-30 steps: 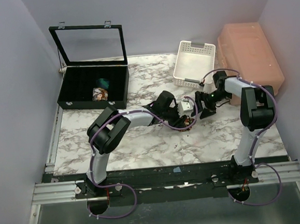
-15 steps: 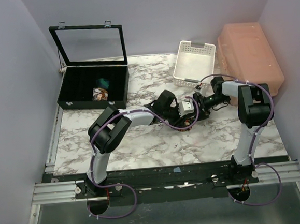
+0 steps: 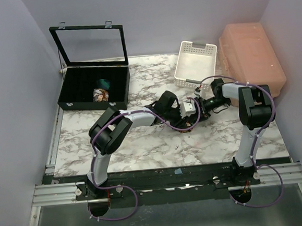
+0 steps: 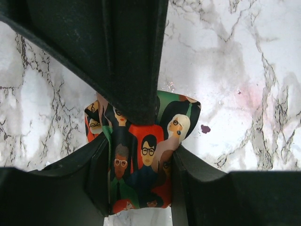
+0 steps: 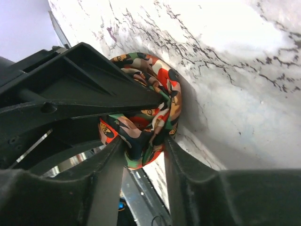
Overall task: Roll the ties
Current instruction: Roll the tie at the center of the board.
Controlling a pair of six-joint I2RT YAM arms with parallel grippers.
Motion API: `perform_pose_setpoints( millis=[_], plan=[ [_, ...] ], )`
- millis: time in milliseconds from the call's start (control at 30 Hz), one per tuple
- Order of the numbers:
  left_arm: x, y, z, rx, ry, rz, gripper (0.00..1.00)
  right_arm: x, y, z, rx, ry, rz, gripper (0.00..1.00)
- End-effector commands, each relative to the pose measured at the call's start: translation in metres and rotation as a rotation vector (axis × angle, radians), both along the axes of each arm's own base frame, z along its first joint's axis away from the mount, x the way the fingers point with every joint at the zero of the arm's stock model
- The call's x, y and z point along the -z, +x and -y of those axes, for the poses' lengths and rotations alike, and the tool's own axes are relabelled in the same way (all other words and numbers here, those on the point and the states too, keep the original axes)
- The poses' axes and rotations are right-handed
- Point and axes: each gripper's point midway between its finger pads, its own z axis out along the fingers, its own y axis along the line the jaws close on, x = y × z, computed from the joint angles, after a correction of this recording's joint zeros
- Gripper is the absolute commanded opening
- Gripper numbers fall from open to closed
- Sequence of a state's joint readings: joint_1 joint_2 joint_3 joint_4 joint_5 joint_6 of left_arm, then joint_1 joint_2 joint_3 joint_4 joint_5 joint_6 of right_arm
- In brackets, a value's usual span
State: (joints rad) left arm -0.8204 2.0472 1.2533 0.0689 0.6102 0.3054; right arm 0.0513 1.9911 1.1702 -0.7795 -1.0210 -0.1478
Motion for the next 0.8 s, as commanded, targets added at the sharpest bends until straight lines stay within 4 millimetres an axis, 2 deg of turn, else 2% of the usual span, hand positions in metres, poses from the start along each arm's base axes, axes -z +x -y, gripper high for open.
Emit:
perform_pose_setpoints(
  millis=[0,67,133,267,300,333,467,700,767],
  plan=[
    [0.051,-0.015,-0.025,-0.017,0.161,-0.085,0.29,0.000,0.003,-0.002,-0.012,-0.013,0.012,0.30],
    [0.050,-0.015,-0.025,-0.024,0.162,-0.088,0.34,0.000,0.002,-0.002,-0.021,-0.011,0.010,0.17],
    [0.047,-0.013,-0.024,-0.037,0.153,-0.091,0.46,-0.001,0.000,-0.001,-0.030,-0.011,0.015,0.03],
    [0.028,-0.007,-0.022,-0.060,0.089,-0.067,0.80,-0.004,-0.003,-0.002,-0.024,-0.007,0.022,0.00],
    [0.023,-0.007,-0.023,-0.058,0.069,-0.057,0.92,-0.004,-0.004,-0.002,-0.022,-0.006,0.023,0.01],
    [0.017,-0.007,-0.022,-0.052,0.048,-0.039,0.98,-0.005,-0.003,-0.002,-0.019,-0.007,0.029,0.00],
    [0.007,-0.006,-0.021,-0.041,0.003,0.017,0.98,-0.007,-0.005,-0.003,-0.013,0.002,0.038,0.00],
    [0.023,-0.005,-0.017,-0.014,0.023,0.016,0.99,-0.015,-0.009,-0.009,-0.029,0.024,0.064,0.01],
    [0.028,-0.008,-0.017,0.010,0.041,0.013,0.94,-0.017,-0.009,-0.011,-0.030,0.031,0.065,0.00]
  ],
)
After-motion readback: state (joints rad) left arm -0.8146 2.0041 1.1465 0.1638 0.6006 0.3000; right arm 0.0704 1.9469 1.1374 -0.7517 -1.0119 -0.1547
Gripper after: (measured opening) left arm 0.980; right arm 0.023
